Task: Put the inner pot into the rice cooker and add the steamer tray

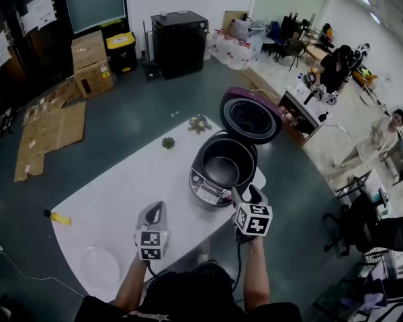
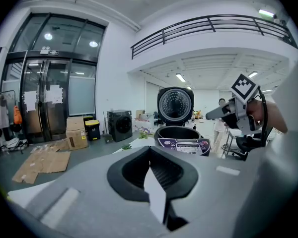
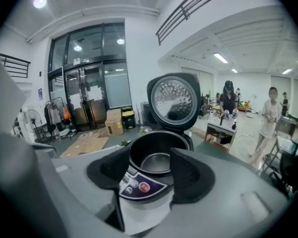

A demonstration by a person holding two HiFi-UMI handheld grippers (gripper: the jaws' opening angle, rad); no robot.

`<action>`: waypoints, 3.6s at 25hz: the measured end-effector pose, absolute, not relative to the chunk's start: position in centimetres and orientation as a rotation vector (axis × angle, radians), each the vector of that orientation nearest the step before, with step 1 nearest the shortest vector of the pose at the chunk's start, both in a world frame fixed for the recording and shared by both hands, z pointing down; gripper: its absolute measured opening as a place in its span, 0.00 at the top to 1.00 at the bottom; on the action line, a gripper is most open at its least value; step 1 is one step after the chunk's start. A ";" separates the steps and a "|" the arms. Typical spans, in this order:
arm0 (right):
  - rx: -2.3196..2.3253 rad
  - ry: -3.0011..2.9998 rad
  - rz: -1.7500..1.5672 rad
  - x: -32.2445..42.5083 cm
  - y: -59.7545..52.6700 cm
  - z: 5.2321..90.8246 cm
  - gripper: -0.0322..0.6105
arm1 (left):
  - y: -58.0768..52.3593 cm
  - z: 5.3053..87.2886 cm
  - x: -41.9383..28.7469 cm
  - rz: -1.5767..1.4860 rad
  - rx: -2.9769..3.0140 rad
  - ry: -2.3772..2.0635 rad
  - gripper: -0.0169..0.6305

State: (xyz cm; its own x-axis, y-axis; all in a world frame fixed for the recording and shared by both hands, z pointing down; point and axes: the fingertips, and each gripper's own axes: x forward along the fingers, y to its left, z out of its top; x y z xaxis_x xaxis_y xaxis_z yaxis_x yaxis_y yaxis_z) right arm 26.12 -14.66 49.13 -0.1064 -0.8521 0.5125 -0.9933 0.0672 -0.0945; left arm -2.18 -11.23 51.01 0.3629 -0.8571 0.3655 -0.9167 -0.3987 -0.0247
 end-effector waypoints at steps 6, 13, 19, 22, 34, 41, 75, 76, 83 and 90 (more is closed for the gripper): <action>1.793 -2.183 0.497 21.1 -10.1 47.8 0.58 | -9.6 50.1 -3.2 0.475 2.461 -1.611 0.96; 1.792 -2.254 0.340 17.4 -5.4 47.7 0.80 | -7.3 49.3 -4.4 0.456 2.465 -1.632 0.96; 1.699 -2.321 0.356 14.1 -3.2 48.6 0.94 | -5.6 49.1 -5.8 0.447 2.445 -1.669 0.96; 1.621 -2.374 0.346 12.1 -3.2 48.6 0.94 | -4.9 49.0 -7.1 0.438 2.414 -1.705 0.96; 1.119 -2.610 0.284 -1.7 -2.7 49.8 0.94 | 0.7 49.7 -17.7 0.416 2.095 -2.020 0.96; 0.752 -2.700 0.259 -11.5 -0.1 52.0 0.94 | 6.8 51.7 -25.3 0.413 1.798 -2.206 0.96; 0.071 -2.356 0.362 -29.7 11.3 73.0 0.62 | 29.4 68.9 -36.1 0.293 0.936 -2.276 0.96; 0.071 -2.348 0.362 -29.9 11.3 73.5 0.62 | 29.6 69.2 -36.1 0.287 0.930 -2.271 0.96; 0.072 -2.309 0.355 -30.7 11.4 76.1 0.58 | 30.9 71.0 -36.0 0.292 0.892 -2.252 0.96; 0.069 -2.280 0.354 -31.5 11.8 77.4 0.58 | 31.7 72.2 -36.2 0.278 0.872 -2.237 0.96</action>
State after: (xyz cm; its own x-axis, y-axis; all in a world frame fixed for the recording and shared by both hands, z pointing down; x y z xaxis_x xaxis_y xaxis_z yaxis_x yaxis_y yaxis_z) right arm -31.53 11.85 77.39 -0.6712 0.0643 0.7385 -0.1628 0.9591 -0.2315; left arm -36.16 31.66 72.22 -0.5214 -0.5075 0.6860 -0.6602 0.7493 0.0526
